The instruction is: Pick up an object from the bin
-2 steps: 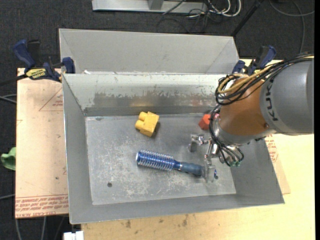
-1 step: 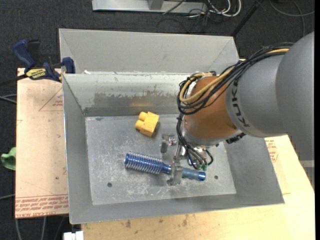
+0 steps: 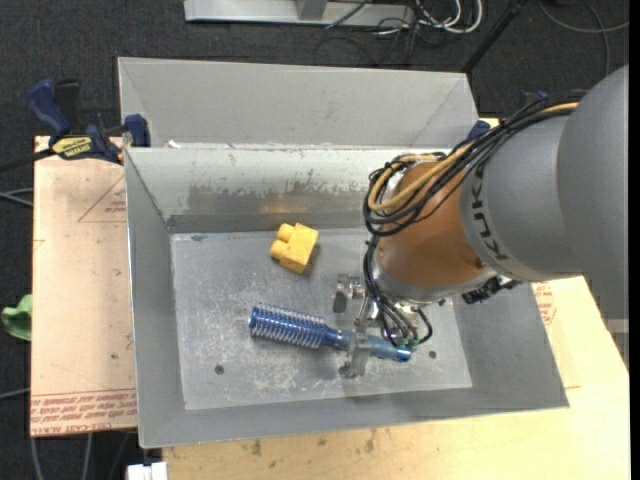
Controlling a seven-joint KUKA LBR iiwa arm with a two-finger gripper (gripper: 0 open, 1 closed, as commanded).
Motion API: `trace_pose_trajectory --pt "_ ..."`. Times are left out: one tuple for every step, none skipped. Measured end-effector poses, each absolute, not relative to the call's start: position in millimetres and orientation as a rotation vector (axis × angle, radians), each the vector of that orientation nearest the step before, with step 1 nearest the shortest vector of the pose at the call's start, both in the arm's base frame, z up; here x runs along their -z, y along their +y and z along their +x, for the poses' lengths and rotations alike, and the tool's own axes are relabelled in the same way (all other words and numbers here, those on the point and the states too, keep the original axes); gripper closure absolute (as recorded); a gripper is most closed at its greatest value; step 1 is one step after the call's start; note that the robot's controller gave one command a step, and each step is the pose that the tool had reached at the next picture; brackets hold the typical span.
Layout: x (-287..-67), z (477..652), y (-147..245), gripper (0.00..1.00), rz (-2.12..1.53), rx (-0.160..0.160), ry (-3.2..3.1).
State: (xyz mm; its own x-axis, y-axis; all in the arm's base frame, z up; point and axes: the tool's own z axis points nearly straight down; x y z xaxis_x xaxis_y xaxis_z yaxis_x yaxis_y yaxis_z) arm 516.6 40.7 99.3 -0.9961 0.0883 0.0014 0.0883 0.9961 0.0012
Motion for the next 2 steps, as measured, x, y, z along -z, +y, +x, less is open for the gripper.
trace_pose_trajectory --pt "-68.4 503.9 45.2 0.00 -0.242 0.002 -3.130" --pt "-68.3 504.4 45.5 0.00 -0.239 0.001 -3.133"
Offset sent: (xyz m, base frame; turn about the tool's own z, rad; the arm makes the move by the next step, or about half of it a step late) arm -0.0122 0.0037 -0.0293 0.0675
